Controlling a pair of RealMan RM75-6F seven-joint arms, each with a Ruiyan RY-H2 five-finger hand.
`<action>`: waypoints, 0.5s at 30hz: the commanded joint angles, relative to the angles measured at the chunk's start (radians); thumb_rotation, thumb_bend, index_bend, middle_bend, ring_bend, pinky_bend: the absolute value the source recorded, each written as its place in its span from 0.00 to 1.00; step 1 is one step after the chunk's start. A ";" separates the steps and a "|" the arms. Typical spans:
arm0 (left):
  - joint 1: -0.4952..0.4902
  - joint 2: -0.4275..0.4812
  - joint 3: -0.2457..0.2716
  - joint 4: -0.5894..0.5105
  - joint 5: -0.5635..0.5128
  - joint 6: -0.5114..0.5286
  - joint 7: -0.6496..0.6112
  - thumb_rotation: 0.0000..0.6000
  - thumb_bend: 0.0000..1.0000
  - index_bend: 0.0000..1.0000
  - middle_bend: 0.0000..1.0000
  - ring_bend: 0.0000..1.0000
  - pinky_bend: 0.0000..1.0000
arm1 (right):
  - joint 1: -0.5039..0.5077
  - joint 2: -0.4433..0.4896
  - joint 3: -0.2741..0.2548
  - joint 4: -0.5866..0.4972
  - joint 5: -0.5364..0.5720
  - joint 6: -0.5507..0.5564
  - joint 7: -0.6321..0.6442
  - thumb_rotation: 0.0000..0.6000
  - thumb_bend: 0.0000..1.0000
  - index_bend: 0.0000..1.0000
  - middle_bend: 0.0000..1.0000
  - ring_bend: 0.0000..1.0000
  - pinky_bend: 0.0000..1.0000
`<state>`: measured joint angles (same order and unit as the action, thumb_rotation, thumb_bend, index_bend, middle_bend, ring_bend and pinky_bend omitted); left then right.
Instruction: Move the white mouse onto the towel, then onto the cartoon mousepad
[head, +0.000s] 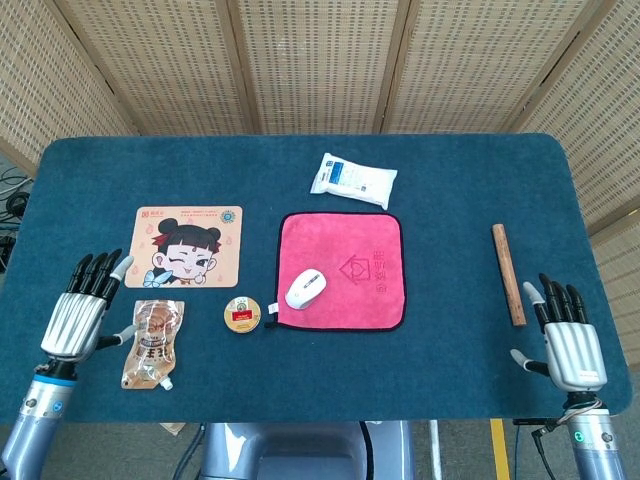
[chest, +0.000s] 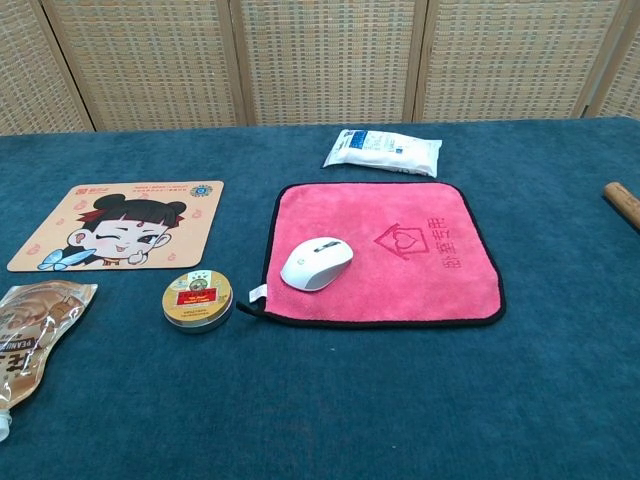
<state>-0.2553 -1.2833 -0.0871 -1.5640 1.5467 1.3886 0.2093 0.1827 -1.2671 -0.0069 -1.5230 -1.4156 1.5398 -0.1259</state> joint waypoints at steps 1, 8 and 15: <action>-0.054 0.036 -0.029 -0.006 0.021 -0.046 0.016 1.00 0.00 0.00 0.00 0.00 0.00 | -0.004 0.000 0.007 0.004 -0.004 -0.002 0.008 1.00 0.00 0.06 0.00 0.00 0.00; -0.186 0.079 -0.066 -0.002 0.051 -0.186 0.036 1.00 0.00 0.00 0.00 0.00 0.00 | -0.010 0.001 0.025 0.013 0.005 -0.025 0.025 1.00 0.00 0.06 0.00 0.00 0.00; -0.306 0.040 -0.082 0.077 0.078 -0.300 0.086 1.00 0.00 0.00 0.00 0.00 0.00 | -0.018 0.008 0.045 0.017 0.015 -0.035 0.053 1.00 0.00 0.06 0.00 0.00 0.00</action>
<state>-0.5301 -1.2249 -0.1612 -1.5158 1.6122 1.1179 0.2770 0.1664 -1.2606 0.0349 -1.5060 -1.4025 1.5063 -0.0763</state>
